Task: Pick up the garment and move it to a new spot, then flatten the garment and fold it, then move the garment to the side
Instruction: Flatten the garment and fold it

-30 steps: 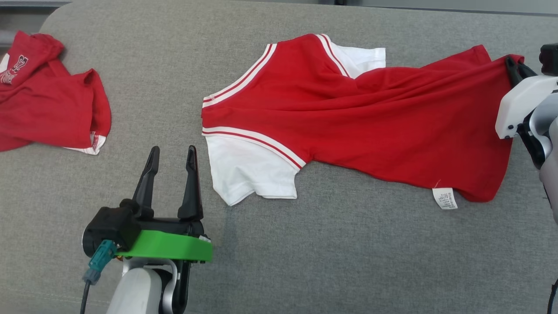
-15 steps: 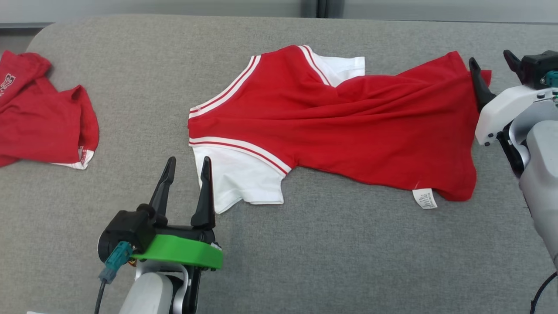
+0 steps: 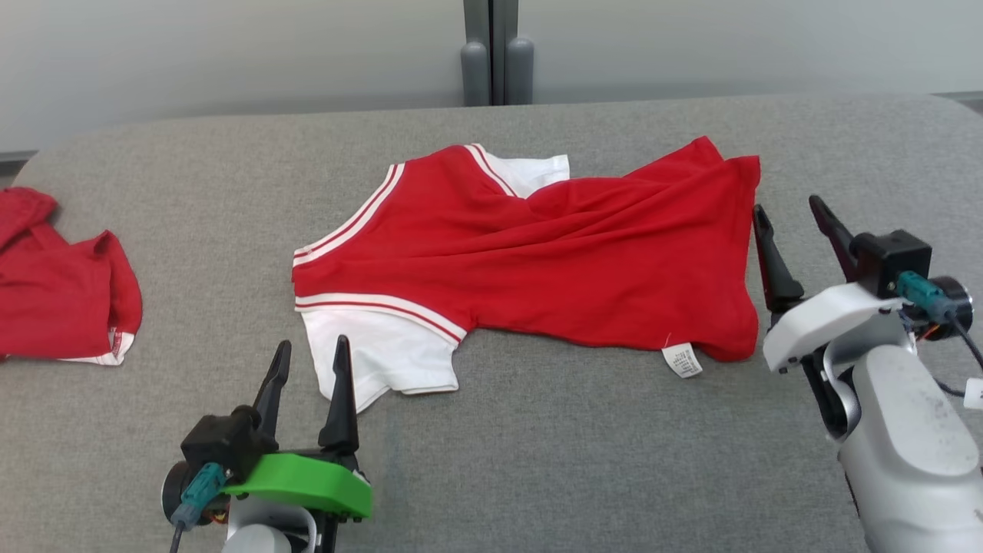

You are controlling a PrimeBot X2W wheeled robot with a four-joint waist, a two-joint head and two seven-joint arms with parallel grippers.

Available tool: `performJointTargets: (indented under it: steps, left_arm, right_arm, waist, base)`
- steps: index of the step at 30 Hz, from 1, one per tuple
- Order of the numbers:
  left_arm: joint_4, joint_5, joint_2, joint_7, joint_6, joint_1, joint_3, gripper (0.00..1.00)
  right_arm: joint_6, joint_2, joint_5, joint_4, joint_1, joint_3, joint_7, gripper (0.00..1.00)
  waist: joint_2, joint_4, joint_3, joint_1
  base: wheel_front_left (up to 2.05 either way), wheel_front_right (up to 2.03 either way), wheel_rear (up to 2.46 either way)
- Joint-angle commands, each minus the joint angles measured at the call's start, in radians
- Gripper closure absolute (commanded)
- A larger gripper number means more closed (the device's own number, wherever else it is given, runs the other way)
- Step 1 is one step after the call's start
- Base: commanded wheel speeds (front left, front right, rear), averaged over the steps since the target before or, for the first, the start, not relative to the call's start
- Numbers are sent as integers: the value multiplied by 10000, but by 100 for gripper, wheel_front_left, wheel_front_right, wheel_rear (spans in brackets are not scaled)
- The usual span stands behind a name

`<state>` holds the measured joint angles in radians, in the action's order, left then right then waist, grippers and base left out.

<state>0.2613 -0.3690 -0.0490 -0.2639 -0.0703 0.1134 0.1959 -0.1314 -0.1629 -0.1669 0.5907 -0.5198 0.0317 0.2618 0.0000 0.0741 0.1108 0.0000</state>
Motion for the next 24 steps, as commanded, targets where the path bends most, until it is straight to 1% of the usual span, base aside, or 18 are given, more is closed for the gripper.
performJointTargets:
  steps: [1,7,11,13,16,24]
  left_arm:
    - [41,-48,-31,-6,53,-255,-92,0]
    - [89,-93,-31,-6,120,-796,-368,0]
    - [77,-92,-31,-6,142,-1102,-360,0]
    - [78,-75,-30,-6,153,-1198,-295,0]
    - [106,-2,-30,-6,186,-1300,-226,0]
    - [104,-175,-30,-6,253,-1393,-157,0]
  right_arm:
    - [15,155,138,-230,407,-141,43,0]
    - [15,903,206,-1201,1821,-909,43,0]
    - [15,1089,370,-1693,2726,-1271,44,0]
    - [15,1119,450,-1930,3151,-1148,44,0]
    - [15,1100,-82,-2172,3685,-860,44,0]
    - [15,1099,-461,-2465,4119,-369,44,0]
  waist:
    - [0,-364,-483,0]
    - [0,-392,-831,0]
    - [0,-338,-1010,0]
    - [0,-298,-1051,0]
    - [0,-281,-1081,0]
    - [0,-351,-1077,0]
  base:
    - [0,0,0]
    - [0,0,0]
    - [0,0,0]
    - [0,0,0]
    - [0,0,0]
    - [0,0,0]
